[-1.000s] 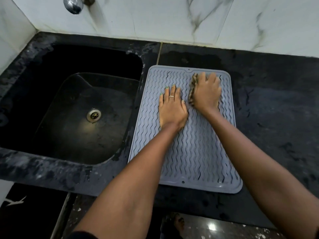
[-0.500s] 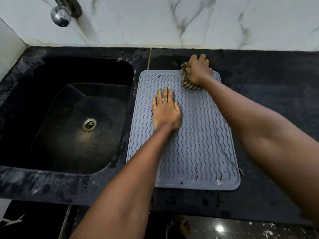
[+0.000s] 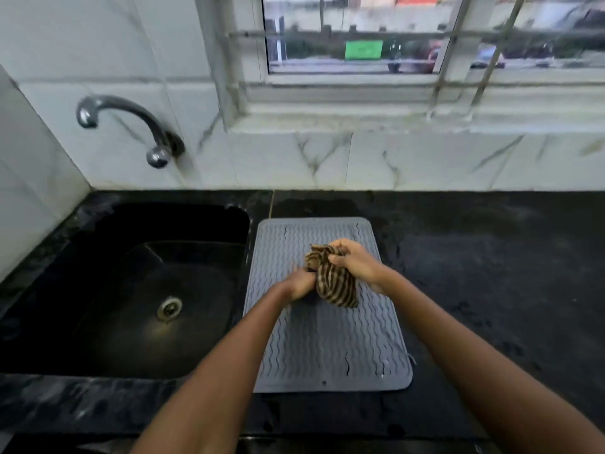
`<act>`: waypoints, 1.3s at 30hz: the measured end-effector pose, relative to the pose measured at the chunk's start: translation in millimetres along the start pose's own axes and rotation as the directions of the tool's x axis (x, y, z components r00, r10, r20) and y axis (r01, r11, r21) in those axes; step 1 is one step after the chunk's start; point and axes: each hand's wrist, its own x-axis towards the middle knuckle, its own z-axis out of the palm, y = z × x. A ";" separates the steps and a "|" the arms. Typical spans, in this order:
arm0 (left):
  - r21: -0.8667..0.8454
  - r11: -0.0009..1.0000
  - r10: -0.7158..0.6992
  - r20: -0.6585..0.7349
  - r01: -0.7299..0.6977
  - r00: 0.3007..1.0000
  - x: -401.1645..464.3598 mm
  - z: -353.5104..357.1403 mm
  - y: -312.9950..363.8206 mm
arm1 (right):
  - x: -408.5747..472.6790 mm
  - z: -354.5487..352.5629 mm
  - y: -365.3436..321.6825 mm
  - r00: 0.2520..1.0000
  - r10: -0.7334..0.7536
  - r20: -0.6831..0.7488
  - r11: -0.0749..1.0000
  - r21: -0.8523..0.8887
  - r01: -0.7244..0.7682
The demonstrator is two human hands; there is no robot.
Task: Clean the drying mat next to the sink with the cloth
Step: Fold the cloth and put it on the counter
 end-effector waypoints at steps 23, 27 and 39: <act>-0.482 0.840 0.196 -0.162 -0.251 0.967 -117.1 -49.6 119.6 | -102.5 -50.5 -115.2 0.949 -0.184 0.257 0.713 0.700 -0.051; -0.526 0.813 0.204 -0.145 -0.250 0.968 -127.6 -57.4 131.4 | -109.1 -65.5 -129.0 0.956 -0.175 0.236 0.867 0.498 0.036; -0.624 0.759 0.241 0.003 -0.187 0.970 -147.0 -92.1 126.4 | -104.2 -82.7 -162.4 0.964 -0.240 -0.116 0.970 -0.074 0.232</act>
